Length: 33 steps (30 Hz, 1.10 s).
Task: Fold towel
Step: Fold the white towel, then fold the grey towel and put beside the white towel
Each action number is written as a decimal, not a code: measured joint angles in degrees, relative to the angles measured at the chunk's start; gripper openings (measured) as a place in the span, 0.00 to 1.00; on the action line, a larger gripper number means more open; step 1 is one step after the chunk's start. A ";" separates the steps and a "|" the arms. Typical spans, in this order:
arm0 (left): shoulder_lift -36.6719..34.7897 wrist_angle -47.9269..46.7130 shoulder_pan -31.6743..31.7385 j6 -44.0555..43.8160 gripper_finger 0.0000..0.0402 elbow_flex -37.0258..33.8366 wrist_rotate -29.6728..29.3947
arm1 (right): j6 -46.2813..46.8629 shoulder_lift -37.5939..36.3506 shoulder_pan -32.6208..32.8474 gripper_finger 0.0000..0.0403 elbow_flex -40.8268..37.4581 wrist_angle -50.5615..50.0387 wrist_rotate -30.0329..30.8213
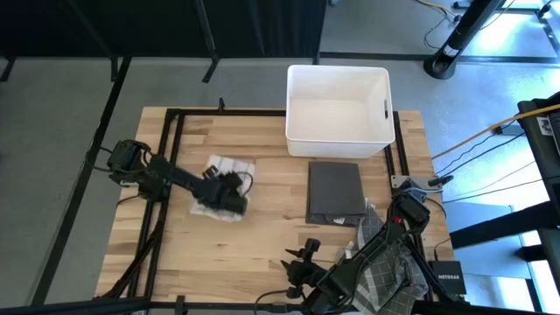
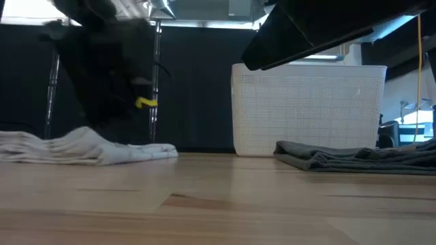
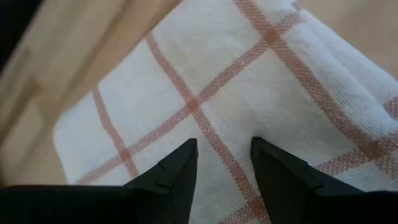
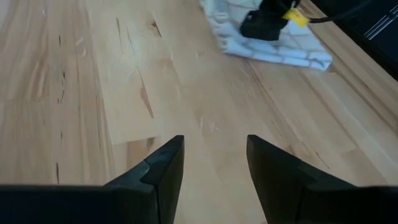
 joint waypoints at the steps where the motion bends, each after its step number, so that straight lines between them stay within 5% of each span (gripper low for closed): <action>1: 0.00 -0.11 1.78 1.55 0.37 0.00 -0.56 | 0.00 0.00 -0.01 0.44 0.00 -0.02 0.10; 22: -0.08 4.38 38.74 39.73 0.37 -0.05 -2.31 | -1.35 0.00 0.01 0.44 0.00 0.92 1.53; 27: -3.50 4.63 39.41 41.36 0.37 -0.32 0.39 | -1.35 0.00 0.00 0.44 0.00 1.07 1.51; 33: -16.49 4.63 30.84 37.77 0.37 -0.22 4.04 | -1.37 0.00 -0.01 0.44 0.00 1.15 1.55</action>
